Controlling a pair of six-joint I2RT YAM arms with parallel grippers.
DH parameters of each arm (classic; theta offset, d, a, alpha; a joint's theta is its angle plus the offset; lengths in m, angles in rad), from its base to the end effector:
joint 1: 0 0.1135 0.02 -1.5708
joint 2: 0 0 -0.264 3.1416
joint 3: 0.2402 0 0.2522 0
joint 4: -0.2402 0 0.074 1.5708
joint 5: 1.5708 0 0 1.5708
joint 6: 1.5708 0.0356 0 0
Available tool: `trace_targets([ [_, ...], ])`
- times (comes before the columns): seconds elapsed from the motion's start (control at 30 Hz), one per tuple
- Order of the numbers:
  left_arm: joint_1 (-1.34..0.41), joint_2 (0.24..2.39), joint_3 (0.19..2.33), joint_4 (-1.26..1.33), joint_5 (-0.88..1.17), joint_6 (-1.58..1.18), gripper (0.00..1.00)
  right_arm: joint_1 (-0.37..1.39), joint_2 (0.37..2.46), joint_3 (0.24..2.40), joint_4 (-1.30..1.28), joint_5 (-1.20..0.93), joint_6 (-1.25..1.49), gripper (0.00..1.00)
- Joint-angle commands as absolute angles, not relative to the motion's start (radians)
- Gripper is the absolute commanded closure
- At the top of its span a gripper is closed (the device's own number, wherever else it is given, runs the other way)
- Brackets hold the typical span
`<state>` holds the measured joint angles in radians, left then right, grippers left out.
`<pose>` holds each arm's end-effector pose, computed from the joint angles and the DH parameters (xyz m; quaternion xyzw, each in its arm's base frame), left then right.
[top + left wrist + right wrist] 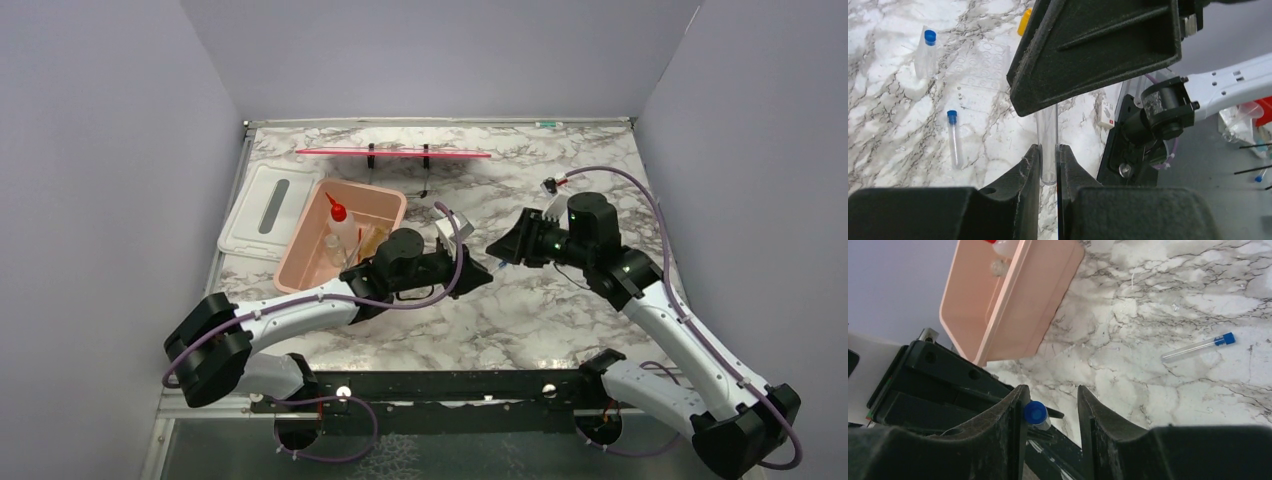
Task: Organize the chemistry lab equipment
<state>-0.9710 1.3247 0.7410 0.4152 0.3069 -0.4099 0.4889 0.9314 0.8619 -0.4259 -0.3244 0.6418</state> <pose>0.1602 -0.2533 0.2665 0.3038 0.6983 -0.4961 0.4171 0.1764 0.1067 0.3170 -0.0177 0.8515 0.3879 0.3525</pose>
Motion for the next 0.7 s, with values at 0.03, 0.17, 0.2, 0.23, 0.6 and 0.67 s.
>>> trace_targets([
  [0.03,-0.977,1.251,0.732,0.343,0.351,-0.186,0.94,0.488,0.917,0.915,-0.559,-0.451,0.529,0.57],
  [0.17,-0.977,1.242,0.758,0.246,0.34,-0.109,0.94,0.488,0.915,0.935,-0.57,-0.516,0.509,0.6],
  [0.2,-0.977,1.238,0.759,0.238,0.331,-0.104,0.94,0.488,0.918,0.939,-0.572,-0.537,0.505,0.62],
  [0.23,-0.977,1.237,0.759,0.239,0.327,-0.1,0.94,0.489,0.924,0.943,-0.575,-0.562,0.498,0.62],
  [0.6,-0.979,1.219,0.753,0.264,0.378,-0.09,0.93,0.488,0.961,0.959,-0.581,-0.56,0.481,0.64],
  [0.67,-0.979,1.217,0.752,0.265,0.378,-0.089,0.93,0.488,0.971,0.956,-0.586,-0.549,0.479,0.64],
])
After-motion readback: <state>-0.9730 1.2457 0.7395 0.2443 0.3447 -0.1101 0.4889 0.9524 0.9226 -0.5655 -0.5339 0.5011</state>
